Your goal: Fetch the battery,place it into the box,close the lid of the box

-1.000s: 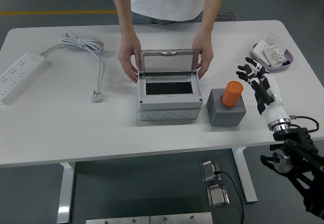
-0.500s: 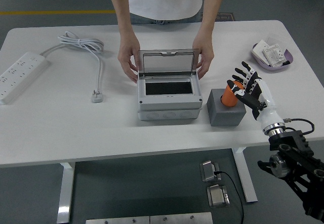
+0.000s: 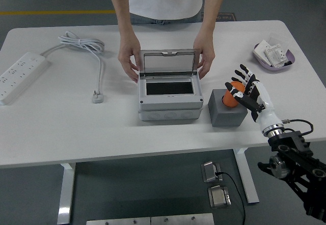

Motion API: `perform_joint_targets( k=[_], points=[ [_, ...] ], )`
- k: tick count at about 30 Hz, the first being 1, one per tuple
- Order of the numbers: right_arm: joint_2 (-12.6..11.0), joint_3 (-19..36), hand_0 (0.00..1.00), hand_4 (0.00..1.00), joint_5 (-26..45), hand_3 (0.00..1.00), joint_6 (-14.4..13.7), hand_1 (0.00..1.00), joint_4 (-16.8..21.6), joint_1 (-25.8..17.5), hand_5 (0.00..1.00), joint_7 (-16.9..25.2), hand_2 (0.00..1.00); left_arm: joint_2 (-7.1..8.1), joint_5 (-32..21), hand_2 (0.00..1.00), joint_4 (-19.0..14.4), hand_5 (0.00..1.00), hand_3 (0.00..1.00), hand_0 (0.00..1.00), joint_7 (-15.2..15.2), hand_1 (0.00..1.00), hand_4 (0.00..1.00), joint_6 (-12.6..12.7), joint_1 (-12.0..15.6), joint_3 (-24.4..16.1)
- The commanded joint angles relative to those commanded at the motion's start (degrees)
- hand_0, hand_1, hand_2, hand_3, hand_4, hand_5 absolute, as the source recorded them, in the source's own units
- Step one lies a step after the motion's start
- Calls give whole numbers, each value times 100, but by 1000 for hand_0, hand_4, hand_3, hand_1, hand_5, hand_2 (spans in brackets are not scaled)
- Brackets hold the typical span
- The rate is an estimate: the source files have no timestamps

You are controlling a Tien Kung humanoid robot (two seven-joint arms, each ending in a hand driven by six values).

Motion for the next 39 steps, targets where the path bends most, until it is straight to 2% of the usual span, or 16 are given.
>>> perform_joint_targets(
  k=[14, 39],
  points=[
    [89, -246, 925, 896, 41, 998, 2, 878, -388, 378, 336, 24, 936, -6, 13, 667, -1, 218, 625, 672, 5, 707, 625, -1, -7, -9],
    [149, -503, 928, 880, 56, 998, -42, 876, -533, 418, 321, 18, 928, -7, 14, 669, -2, 220, 625, 671, 4, 708, 626, -3, -12, -1]
  ],
)
